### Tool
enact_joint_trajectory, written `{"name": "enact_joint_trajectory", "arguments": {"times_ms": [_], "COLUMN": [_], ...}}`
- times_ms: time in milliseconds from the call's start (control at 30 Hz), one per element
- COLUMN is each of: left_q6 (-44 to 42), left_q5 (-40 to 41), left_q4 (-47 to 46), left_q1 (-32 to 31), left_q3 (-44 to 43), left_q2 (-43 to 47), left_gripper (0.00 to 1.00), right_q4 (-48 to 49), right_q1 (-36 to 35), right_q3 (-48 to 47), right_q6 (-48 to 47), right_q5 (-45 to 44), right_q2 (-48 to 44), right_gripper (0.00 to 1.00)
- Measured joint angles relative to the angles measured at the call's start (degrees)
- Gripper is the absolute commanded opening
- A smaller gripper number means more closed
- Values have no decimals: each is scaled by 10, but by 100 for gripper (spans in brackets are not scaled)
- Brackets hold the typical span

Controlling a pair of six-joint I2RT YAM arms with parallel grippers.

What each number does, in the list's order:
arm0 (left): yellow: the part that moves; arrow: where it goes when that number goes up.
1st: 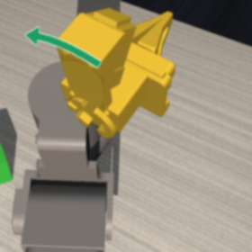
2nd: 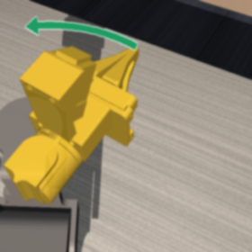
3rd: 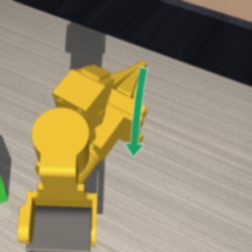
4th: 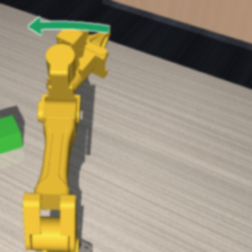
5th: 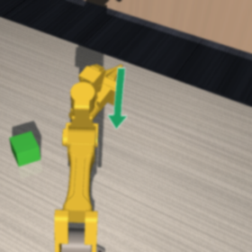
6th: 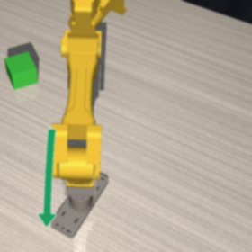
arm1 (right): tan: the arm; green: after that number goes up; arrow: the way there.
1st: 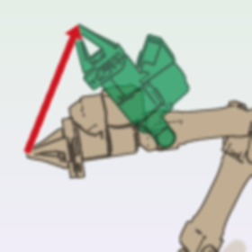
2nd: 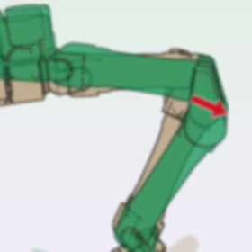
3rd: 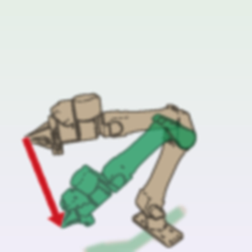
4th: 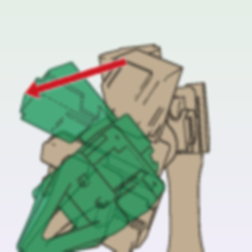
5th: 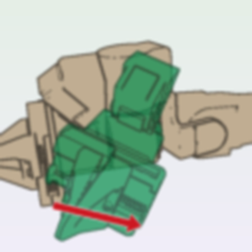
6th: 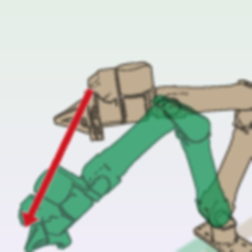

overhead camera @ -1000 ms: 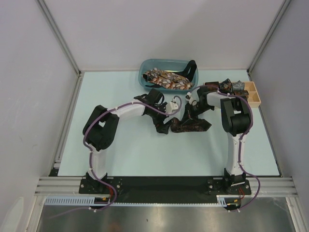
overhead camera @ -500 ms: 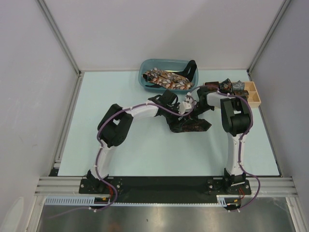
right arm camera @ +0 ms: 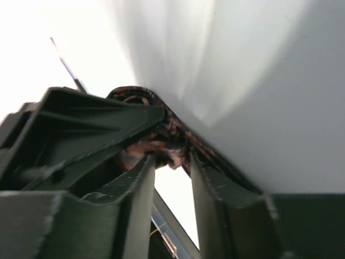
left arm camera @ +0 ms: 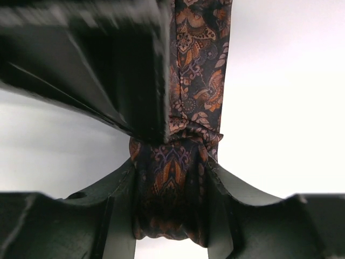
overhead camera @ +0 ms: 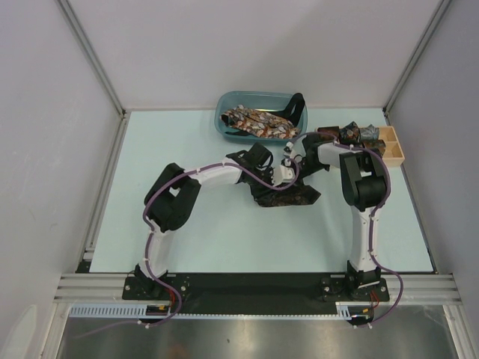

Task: Roll the ties
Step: Roll the tie at the center of the board.

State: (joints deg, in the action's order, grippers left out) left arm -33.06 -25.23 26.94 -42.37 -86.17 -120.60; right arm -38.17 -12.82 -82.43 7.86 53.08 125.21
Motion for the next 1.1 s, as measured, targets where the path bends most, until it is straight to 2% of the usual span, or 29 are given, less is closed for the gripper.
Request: {"name": "enact_joint_trajectory", "arguments": {"times_ms": [200,433,533,567,633,667,700,800,1033,1100], "left_q6": [0,0,0,0,0,0,0,0,2,5], "left_q5": [2,3,2,1,2,2,2,2,-10,-15], "left_q4": [6,6,8,8,8,9,9,8,8,9], "left_q1": [0,0,0,0,0,0,0,0,4,9], "left_q3": [2,2,2,2,2,2,3,3,10,17], "left_q2": [2,2,2,2,2,2,2,2,7,12], "left_gripper": [40,41,42,43,44,45,47,53,84,89], "right_q4": [-15,8,18,21,25,25,25,23,5,-1], "right_q1": [10,-20,-24,-24,-24,-24,-23,-23,-15,-6], "right_q3": [-1,19,23,23,23,23,23,23,23,23], "right_q6": [-1,19,31,32,35,38,40,35,19,14], "right_q5": [32,51,49,48,46,47,47,46,28,17], "right_q2": [-23,-36,-34,-33,-27,-24,-23,-23,-22,-22], "right_gripper": [45,44,35,23,12,3,0,0,0,0]}}
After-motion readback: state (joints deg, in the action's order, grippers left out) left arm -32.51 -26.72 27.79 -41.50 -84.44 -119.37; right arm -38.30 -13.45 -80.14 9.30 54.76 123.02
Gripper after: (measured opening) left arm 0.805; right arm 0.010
